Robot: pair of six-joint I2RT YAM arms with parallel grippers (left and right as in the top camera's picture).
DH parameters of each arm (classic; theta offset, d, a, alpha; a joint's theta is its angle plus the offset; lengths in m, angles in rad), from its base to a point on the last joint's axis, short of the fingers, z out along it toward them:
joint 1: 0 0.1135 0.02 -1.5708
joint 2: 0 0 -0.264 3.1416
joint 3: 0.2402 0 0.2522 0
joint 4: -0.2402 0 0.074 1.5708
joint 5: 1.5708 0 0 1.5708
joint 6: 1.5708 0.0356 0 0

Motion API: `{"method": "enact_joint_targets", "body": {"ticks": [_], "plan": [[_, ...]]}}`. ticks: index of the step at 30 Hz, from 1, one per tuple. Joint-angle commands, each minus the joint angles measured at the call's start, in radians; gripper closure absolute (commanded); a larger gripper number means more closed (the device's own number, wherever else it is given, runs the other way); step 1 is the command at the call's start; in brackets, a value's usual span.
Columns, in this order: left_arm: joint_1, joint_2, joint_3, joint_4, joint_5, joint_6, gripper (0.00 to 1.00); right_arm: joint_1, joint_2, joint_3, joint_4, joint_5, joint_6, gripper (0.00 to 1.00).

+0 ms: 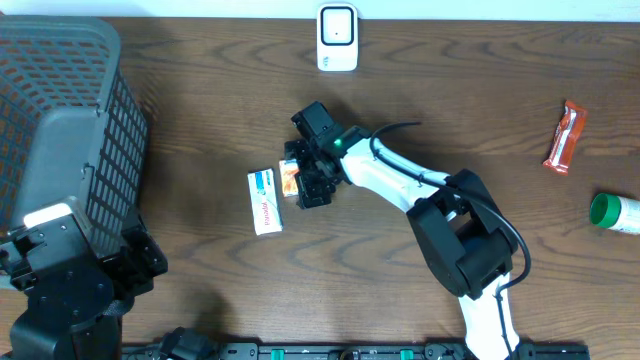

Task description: Scan the item barcode

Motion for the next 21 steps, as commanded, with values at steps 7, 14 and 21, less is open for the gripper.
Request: {"method": "enact_joint_targets", "body": {"ticks": [7,14,21], "plan": [[0.004,-0.002,0.008,0.003,-0.009,-0.005,0.08,-0.04,0.05,-0.006,-0.044,0.007,-0.098,0.38],[0.004,-0.002,0.008,0.003,-0.008,-0.005,0.09,-0.056,0.049,-0.006,-0.137,-0.026,-0.242,0.31],[0.004,-0.002,0.008,0.003,-0.009,-0.005,0.09,-0.118,0.049,-0.006,-0.214,-0.129,-0.566,0.3]]}}
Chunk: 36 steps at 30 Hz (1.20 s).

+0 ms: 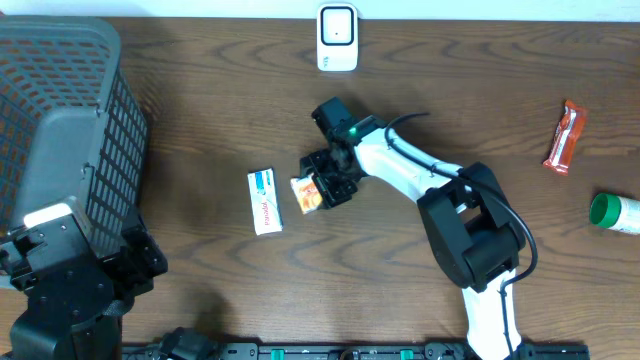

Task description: Scan the item barcode

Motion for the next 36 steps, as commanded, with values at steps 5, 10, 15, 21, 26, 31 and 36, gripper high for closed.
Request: {"method": "enact_joint_targets", "body": {"ticks": [5,10,15,21,26,31,36], "plan": [[0.004,-0.002,0.008,0.004,-0.009,-0.005,0.09,-0.101,0.044,-0.016,-0.049,-0.177,-0.483,0.31],[0.004,-0.002,0.008,0.003,-0.009,-0.005,0.08,-0.163,0.044,-0.016,-0.157,-0.31,-0.715,0.31],[0.004,-0.002,0.008,0.003,-0.009,-0.005,0.09,-0.213,0.044,-0.016,-0.274,-0.425,-0.875,0.3],[0.004,-0.002,0.008,0.003,-0.009,-0.005,0.09,-0.256,0.044,-0.016,-0.359,-0.43,-0.942,0.27],[0.004,-0.002,0.008,0.003,-0.009,-0.005,0.09,-0.237,0.04,-0.006,-0.38,-0.17,-0.978,0.05],[0.004,-0.002,0.008,0.003,-0.009,-0.005,0.09,-0.193,0.035,0.003,-0.357,-0.055,-0.926,0.01],[0.004,-0.002,0.008,0.003,-0.009,-0.005,0.09,-0.15,0.035,0.003,-0.315,-0.052,-0.817,0.01]]}}
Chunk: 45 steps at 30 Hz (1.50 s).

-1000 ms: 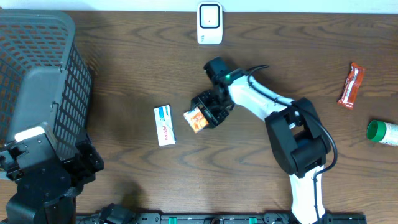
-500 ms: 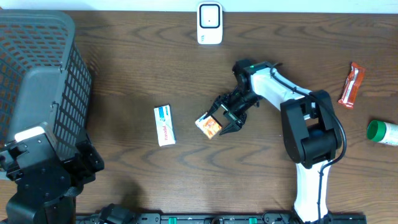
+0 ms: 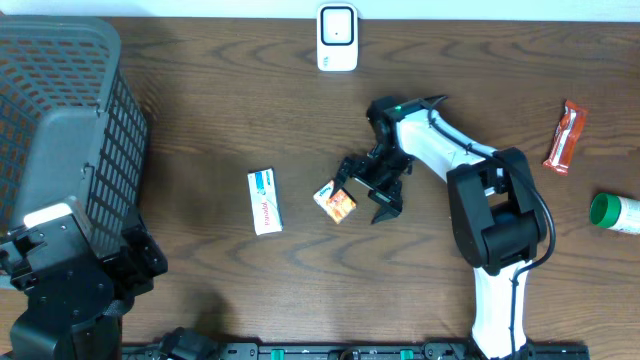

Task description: Scan the item barcode

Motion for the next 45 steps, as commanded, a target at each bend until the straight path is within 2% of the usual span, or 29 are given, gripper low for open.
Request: {"method": "enact_joint_targets", "body": {"ticks": [1,8,13,26,34,45], "plan": [[0.004,-0.002,0.008,0.004,-0.009,-0.005,0.09,0.037,0.013,0.002,0.053,0.09,0.071,0.01],[0.004,-0.002,0.008,0.004,-0.009,-0.005,0.08,0.079,0.008,0.079,0.04,0.028,0.13,0.01],[0.004,-0.002,0.008,0.004,-0.009,-0.005,0.09,0.094,0.008,0.122,-0.005,0.132,0.305,0.01],[0.004,-0.002,0.008,0.003,-0.009,-0.005,0.09,0.176,0.009,0.122,-0.005,0.286,0.532,0.01],[0.004,-0.002,0.008,0.003,-0.009,-0.005,0.09,0.199,0.01,0.121,-0.002,0.396,0.562,0.01],[0.004,-0.002,0.008,0.003,-0.009,-0.005,0.09,0.217,0.082,0.118,0.015,0.377,0.587,0.01]]}}
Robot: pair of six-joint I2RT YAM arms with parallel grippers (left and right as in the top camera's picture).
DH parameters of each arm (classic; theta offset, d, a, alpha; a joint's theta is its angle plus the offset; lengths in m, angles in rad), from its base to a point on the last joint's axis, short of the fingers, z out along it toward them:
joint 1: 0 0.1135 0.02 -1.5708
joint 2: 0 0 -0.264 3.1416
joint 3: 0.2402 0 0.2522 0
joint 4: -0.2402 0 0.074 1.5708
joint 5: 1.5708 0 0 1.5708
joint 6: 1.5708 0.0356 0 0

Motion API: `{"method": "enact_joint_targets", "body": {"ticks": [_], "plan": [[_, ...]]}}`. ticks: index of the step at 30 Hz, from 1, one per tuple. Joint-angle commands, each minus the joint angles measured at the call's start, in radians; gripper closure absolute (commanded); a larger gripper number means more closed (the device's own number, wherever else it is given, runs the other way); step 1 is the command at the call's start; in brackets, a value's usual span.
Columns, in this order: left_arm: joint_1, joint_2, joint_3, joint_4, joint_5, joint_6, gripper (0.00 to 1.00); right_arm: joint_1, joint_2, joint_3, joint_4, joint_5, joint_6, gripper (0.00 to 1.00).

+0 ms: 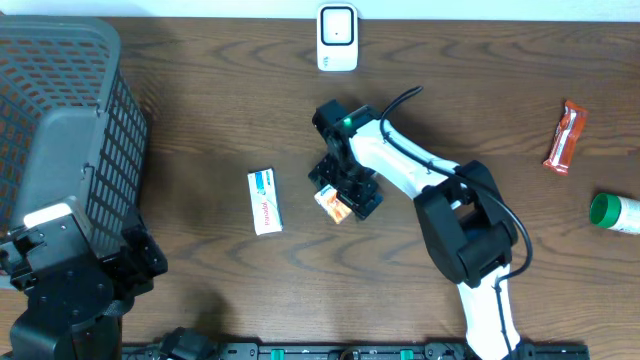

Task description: Scan the item barcode

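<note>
A small orange box [335,205] lies on the brown table [200,120] near the middle. My right gripper [346,190] is down right over it, covering most of it, so only the box's lower left corner shows. From above I cannot make out whether the jaws are closed on the box. The white scanner [337,38] stands at the far edge, well beyond the box. My left arm [60,275] sits folded at the near left corner, and its fingers are not distinguishable.
A white carton [265,202] lies just left of the orange box. A grey mesh basket [60,110] fills the far left. At the right lie an orange snack bar [563,137] and a green-capped bottle [612,213].
My right gripper was open to the right of the orange box, apart from it. Now it sits on top of the box. The box is in the same spot on the table.
First my right gripper was on the orange box, right beside the white carton. Then the box was a little further right, still at the gripper. Later it lay further right with the gripper open beside it. Now the gripper covers it again.
</note>
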Motion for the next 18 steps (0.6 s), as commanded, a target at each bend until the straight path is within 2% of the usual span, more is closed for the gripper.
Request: {"method": "enact_joint_targets", "body": {"ticks": [1,6,18], "plan": [[0.004,-0.002,0.008,0.003,-0.009,-0.005,0.09,0.023,0.077,0.005,-0.002,0.0,0.04,0.01],[0.004,-0.002,0.008,0.003,-0.009,-0.005,0.08,0.036,0.153,0.005,0.026,-0.074,0.043,0.01],[0.004,-0.002,0.008,0.003,-0.009,-0.005,0.09,0.032,0.163,0.005,-0.021,-0.04,0.051,0.01]]}}
